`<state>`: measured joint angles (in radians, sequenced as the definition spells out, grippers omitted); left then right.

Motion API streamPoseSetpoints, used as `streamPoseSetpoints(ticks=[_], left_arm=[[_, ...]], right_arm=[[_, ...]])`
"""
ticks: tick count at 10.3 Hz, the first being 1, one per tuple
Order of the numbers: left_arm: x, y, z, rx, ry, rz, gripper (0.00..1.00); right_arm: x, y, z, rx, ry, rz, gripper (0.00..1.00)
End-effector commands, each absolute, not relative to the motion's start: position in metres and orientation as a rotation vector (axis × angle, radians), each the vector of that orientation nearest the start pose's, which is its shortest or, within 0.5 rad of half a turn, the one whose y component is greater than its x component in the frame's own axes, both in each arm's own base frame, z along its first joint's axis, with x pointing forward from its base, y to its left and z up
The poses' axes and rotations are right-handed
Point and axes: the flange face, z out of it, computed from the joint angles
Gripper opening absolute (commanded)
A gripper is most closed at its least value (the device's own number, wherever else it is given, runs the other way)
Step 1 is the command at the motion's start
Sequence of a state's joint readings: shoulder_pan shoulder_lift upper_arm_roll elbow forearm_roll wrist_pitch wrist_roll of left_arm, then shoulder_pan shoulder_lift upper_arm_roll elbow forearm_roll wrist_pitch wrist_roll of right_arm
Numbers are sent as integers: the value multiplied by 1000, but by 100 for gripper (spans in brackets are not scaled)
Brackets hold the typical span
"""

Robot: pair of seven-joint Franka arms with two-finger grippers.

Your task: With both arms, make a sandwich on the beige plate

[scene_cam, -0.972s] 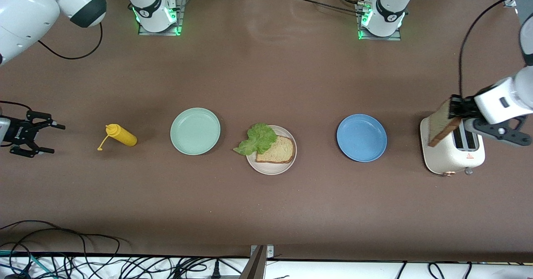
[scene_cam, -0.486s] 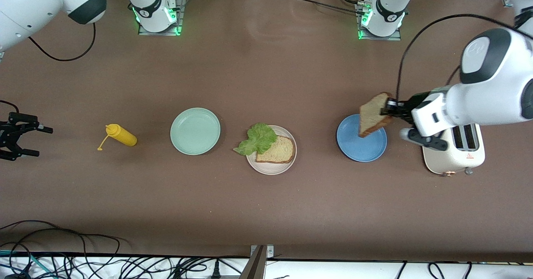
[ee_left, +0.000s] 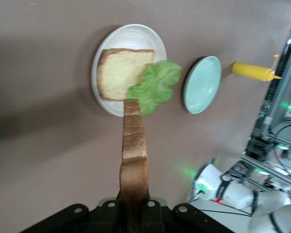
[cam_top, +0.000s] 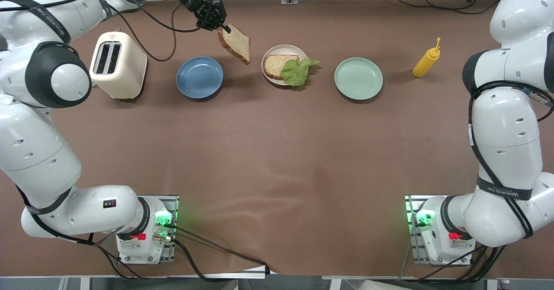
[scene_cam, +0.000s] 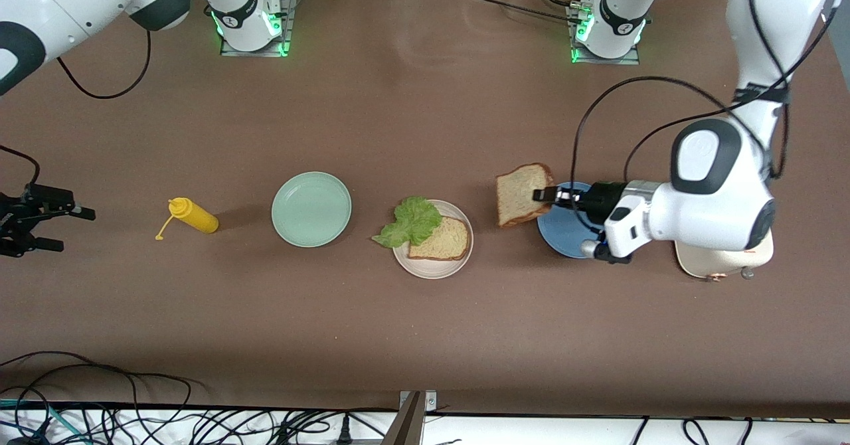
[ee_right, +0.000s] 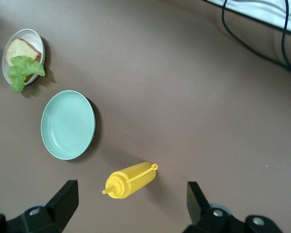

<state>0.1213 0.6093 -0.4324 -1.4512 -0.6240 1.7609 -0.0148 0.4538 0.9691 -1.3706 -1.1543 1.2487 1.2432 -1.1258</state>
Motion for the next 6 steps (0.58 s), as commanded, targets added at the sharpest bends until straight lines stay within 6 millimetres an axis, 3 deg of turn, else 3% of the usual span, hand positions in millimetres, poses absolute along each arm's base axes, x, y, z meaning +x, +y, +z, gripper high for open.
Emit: streamPoseSetpoints(ticks=[1,3,6], left_arm=[[663,-253,346,2213,-4,-442,0],[661,-305,314,2132,91,-395,0],[650,-339,269,2134,42,-368,0]], right_arm=[[690,-115,474,-2744,-604,-51,99],[693,-90,477,-2790,-504,16,99],[692,-63,477,-2861,-278,141,99]])
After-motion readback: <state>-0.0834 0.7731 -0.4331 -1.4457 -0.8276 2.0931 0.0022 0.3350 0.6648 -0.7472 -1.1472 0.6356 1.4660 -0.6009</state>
